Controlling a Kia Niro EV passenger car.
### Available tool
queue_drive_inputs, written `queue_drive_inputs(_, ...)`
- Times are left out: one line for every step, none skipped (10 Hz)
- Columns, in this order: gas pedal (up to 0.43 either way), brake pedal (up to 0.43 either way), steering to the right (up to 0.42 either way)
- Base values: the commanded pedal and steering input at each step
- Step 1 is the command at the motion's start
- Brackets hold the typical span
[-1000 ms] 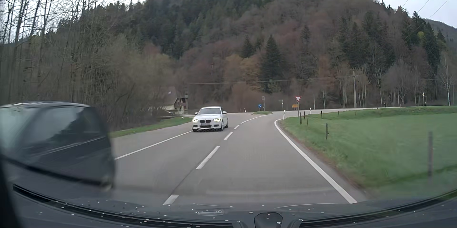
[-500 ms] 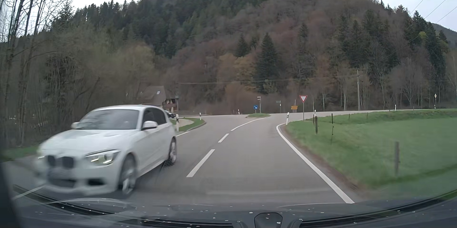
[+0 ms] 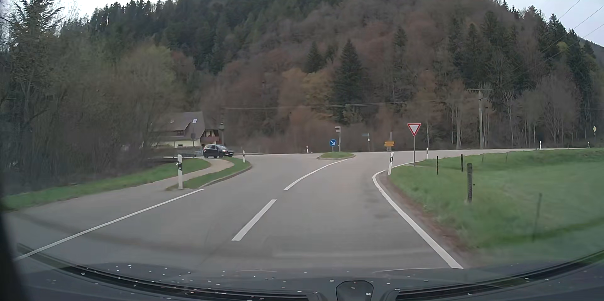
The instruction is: Follow the waypoints while adhering to traffic rules and regulations
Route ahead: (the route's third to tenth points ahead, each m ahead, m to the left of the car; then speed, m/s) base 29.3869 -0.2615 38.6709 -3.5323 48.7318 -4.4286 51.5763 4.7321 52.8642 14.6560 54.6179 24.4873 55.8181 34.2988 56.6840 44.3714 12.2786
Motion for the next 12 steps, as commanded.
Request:
queue_drive_inputs(0.000, 0.238, 0.019)
queue_drive_inputs(0.000, 0.238, 0.020)
queue_drive_inputs(0.000, 0.238, 0.021)
queue_drive_inputs(0.000, 0.244, 0.021)
queue_drive_inputs(0.000, 0.244, 0.023)
queue_drive_inputs(0.000, 0.244, 0.024)
queue_drive_inputs(0.000, 0.250, 0.026)
queue_drive_inputs(0.000, 0.256, 0.029)
queue_drive_inputs(0.000, 0.256, 0.034)
queue_drive_inputs(0.000, 0.262, 0.039)
queue_drive_inputs(0.000, 0.262, 0.045)
queue_drive_inputs(0.000, 0.262, 0.050)
